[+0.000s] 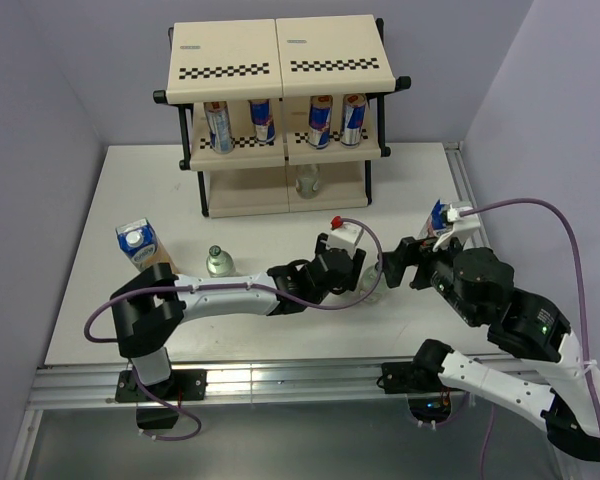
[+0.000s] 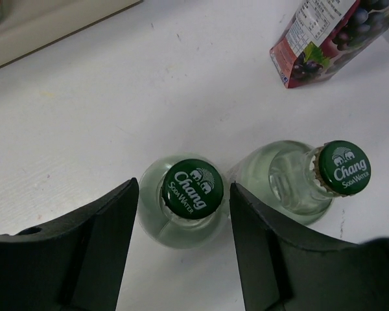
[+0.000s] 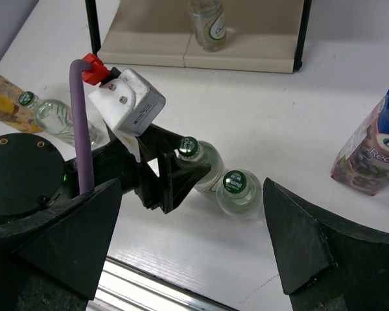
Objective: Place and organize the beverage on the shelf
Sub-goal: Pick up the drink from the center of the board.
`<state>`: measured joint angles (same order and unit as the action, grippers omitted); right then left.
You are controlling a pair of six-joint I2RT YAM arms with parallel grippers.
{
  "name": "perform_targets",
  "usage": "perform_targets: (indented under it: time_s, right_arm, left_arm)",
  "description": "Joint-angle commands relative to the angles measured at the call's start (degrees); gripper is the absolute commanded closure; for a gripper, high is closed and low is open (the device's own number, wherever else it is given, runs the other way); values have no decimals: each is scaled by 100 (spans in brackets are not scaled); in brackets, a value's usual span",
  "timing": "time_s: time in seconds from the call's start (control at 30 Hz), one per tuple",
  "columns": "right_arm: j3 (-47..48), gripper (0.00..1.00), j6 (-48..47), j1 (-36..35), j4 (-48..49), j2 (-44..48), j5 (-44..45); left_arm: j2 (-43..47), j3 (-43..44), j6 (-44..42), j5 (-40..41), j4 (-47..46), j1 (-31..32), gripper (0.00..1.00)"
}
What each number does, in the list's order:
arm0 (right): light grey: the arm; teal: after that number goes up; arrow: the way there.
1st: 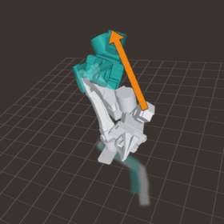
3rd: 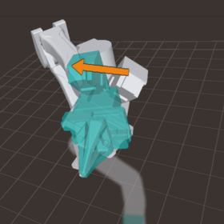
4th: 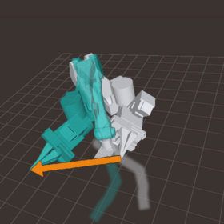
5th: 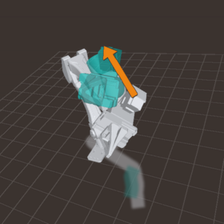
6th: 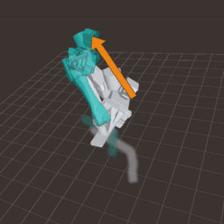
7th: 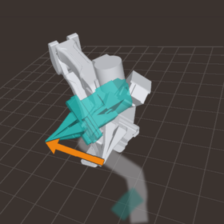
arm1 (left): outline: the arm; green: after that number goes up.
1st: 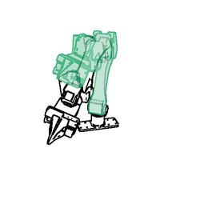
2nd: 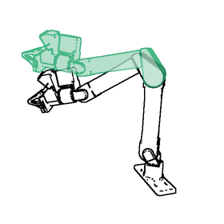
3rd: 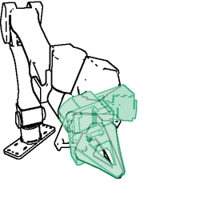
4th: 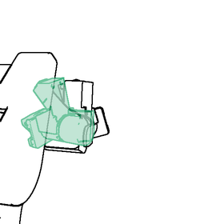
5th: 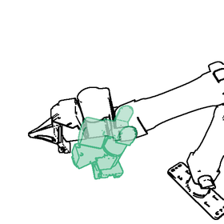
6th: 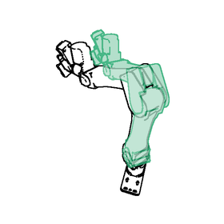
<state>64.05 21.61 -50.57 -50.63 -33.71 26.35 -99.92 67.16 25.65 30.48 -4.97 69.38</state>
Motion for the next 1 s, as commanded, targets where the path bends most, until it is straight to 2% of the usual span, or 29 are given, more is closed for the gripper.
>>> perform_targets:
  time_s: [0.0, 0.17, 0.23, 0.27, 0.3, 0.43, 0.5, 0.6, 0.73, 0.97]
  right_arm:
    - [-68, 4, -42, 38, 185, 93, -130]
    - [-138, 4, -95, 29, 264, 49, -156]
    - [-182, 4, -113, 38, 291, 5, -156]
    - [-200, 4, -121, 29, 308, -21, -139]
    - [-200, 4, -121, 38, 317, -30, -113]
    - [-218, 4, -121, 38, 343, -56, 28]
    - [-218, 4, -60, 38, 317, -56, 176]
    - [-244, 3, 54, 38, 300, -82, 414]
    - [-376, 2, 273, 38, 361, -153, 888]
    - [-709, 2, 257, 47, 1377, 154, 855]
  left_arm:
    - [-45, 175, 2, 186, -460, 14, 36]
    - [-80, 157, -86, 388, -636, 14, 35]
    - [-107, 175, -139, 450, -654, 14, 39]
    - [-115, 175, -139, 485, -680, 14, 43]
    - [-133, 175, -148, 494, -707, 14, 54]
    - [-98, 149, -139, 529, -733, 14, 71]
    - [-28, 114, -130, 556, -777, 14, 85]
    - [42, 113, -95, 696, -672, 14, 100]
    - [306, 114, -16, 1038, -356, 14, 100]
    - [1280, -18, 19, 1425, 180, -39, 100]
